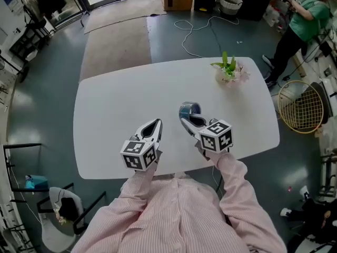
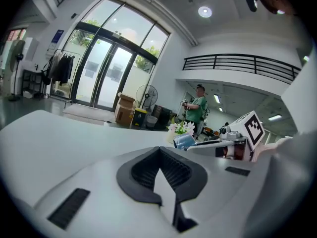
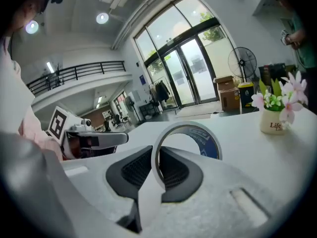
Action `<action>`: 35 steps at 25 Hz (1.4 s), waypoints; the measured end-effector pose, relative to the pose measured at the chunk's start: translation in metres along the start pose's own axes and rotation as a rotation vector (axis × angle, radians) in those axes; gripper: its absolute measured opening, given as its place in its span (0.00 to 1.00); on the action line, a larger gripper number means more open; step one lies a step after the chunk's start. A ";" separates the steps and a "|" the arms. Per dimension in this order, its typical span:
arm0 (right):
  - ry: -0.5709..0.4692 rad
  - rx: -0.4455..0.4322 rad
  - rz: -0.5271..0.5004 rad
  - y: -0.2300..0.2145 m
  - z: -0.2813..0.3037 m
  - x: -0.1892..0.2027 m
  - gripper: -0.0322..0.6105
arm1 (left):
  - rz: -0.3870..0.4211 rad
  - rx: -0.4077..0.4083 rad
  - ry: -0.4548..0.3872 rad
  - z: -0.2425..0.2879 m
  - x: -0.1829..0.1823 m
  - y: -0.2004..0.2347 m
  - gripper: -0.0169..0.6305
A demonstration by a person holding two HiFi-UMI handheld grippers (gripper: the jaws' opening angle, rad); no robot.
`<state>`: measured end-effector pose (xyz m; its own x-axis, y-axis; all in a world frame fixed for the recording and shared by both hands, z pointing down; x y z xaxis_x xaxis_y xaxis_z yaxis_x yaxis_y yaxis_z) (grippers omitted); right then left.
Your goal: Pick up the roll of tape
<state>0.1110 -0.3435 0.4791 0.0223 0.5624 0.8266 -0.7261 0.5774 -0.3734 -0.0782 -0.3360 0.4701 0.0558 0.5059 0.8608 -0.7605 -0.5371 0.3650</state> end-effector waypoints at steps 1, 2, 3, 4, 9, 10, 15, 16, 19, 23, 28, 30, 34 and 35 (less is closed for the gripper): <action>-0.041 -0.004 0.021 0.002 -0.005 -0.003 0.12 | 0.018 0.006 -0.013 -0.002 -0.005 -0.002 0.03; -0.080 -0.007 0.039 0.004 -0.011 -0.006 0.12 | 0.034 0.010 -0.027 -0.005 -0.010 -0.004 0.03; -0.116 -0.009 0.055 0.006 -0.016 -0.009 0.12 | 0.049 0.014 -0.042 -0.007 -0.015 -0.007 0.03; -0.149 -0.009 0.068 0.008 -0.021 -0.012 0.12 | 0.063 0.018 -0.055 -0.010 -0.020 -0.008 0.03; -0.288 -0.014 0.132 0.016 -0.044 -0.026 0.12 | 0.121 0.019 -0.091 -0.022 -0.038 -0.015 0.03; -0.312 -0.015 0.144 0.017 -0.048 -0.030 0.12 | 0.125 0.020 -0.100 -0.023 -0.042 -0.017 0.03; -0.422 -0.003 0.173 0.019 -0.067 -0.044 0.12 | 0.152 0.027 -0.156 -0.031 -0.058 -0.025 0.03; -0.439 0.004 0.172 0.020 -0.071 -0.047 0.12 | 0.156 0.028 -0.169 -0.033 -0.062 -0.026 0.03; -0.470 0.036 0.145 0.025 -0.080 -0.053 0.12 | 0.171 0.025 -0.206 -0.041 -0.073 -0.030 0.03; -0.504 0.076 0.097 0.031 -0.088 -0.058 0.12 | 0.187 0.021 -0.245 -0.049 -0.084 -0.032 0.03; -0.532 0.102 0.063 0.034 -0.095 -0.062 0.12 | 0.203 0.020 -0.270 -0.053 -0.089 -0.034 0.03; -0.541 0.110 0.056 0.036 -0.098 -0.064 0.12 | 0.207 0.020 -0.274 -0.055 -0.091 -0.036 0.03; -0.549 0.129 0.040 0.036 -0.102 -0.065 0.12 | 0.209 0.014 -0.280 -0.056 -0.090 -0.038 0.03; -0.549 0.133 0.037 0.036 -0.103 -0.065 0.12 | 0.208 0.012 -0.282 -0.056 -0.090 -0.037 0.03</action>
<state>0.1541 -0.2982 0.3691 -0.3400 0.1698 0.9250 -0.8007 0.4635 -0.3794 -0.0911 -0.3234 0.3593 0.0778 0.1794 0.9807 -0.7666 -0.6181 0.1739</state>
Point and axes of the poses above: the fingertips, and each gripper's own axes: z forward along the fingers, y to its left, x out of its underside, the point moved 8 cm from there along -z, backward along the fingers, and after that the axes turned 2 degrees about x, right-handed, at the moved point
